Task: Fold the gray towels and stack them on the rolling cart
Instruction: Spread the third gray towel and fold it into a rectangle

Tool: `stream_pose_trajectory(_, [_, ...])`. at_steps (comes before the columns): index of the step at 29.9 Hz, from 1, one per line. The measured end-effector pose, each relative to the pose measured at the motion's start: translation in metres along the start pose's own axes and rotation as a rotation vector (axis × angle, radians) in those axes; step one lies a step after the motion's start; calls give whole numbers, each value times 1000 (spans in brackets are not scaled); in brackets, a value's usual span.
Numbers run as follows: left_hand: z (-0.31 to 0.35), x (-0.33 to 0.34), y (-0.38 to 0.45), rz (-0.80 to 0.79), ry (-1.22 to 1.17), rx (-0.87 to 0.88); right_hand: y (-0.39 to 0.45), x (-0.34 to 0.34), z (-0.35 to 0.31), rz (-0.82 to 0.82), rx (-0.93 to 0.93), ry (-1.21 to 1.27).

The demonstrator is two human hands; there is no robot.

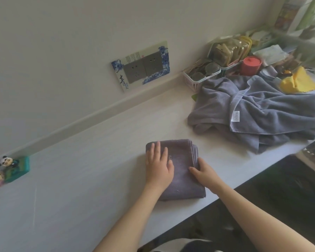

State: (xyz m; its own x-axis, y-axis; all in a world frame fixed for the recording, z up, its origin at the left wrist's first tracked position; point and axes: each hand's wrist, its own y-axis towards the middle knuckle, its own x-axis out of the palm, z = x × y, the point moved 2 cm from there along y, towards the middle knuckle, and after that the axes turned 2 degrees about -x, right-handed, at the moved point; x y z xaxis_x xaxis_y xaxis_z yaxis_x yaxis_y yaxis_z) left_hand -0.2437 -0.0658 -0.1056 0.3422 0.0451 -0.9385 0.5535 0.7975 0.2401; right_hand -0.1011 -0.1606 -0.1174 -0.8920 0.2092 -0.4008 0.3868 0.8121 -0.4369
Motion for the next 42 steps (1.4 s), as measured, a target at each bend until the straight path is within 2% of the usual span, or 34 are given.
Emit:
stream_pose_trajectory(2, [0, 13, -7, -179, 140, 19, 0, 0, 0, -20, 50, 83])
stream_pose_trajectory(5, [3, 23, -10, -288, 234, 44, 1, 1, -2, -20, 31, 33])
stream_pose_trajectory(7, [4, 25, -9, -305, 249, 67, -3, 5, -8, 132, -74, -181])
stream_pose_trajectory(9, [1, 26, -8, -315, 261, 64, -5, 12, -14, 317, -276, -518])
stream_pose_trajectory(10, [-2, 28, -8, -316, 251, 58, -3, 19, -16, 314, -335, -636])
stream_pose_trajectory(12, [-5, 28, -11, -304, 234, 67, 1, 29, -8, 219, -325, -744])
stream_pose_trajectory(14, [-8, 33, -12, -300, 211, 78, 8, 36, 9, 171, -249, -745])
stream_pose_trajectory(17, [-9, 32, -13, -254, 172, 89, 15, 39, 20, 177, -228, -696])
stream_pose_trajectory(21, [-15, 32, -14, -213, 107, 108, 20, 40, 18, 162, -254, -579])
stream_pose_trajectory(27, [-13, 30, -14, -205, 7, 94, 16, 36, 17, 189, -279, -534])
stream_pose_trajectory(30, [-19, 20, -23, -90, -183, -97, 6, 31, 9, 237, -216, -423])
stream_pose_trajectory(32, [-27, 10, -34, -20, -332, -355, -1, 27, 9, 249, -134, -256])
stream_pose_trajectory(35, [-40, 1, -46, -181, -611, -778, -6, 23, 9, 251, -28, -61])
stream_pose_trajectory(39, [-61, -7, -60, -289, -926, -940, -11, 31, 1, 176, 24, 129])
stream_pose_trajectory(42, [-82, -29, -72, -416, -1315, -1082, -15, 49, -12, 25, 89, 247])
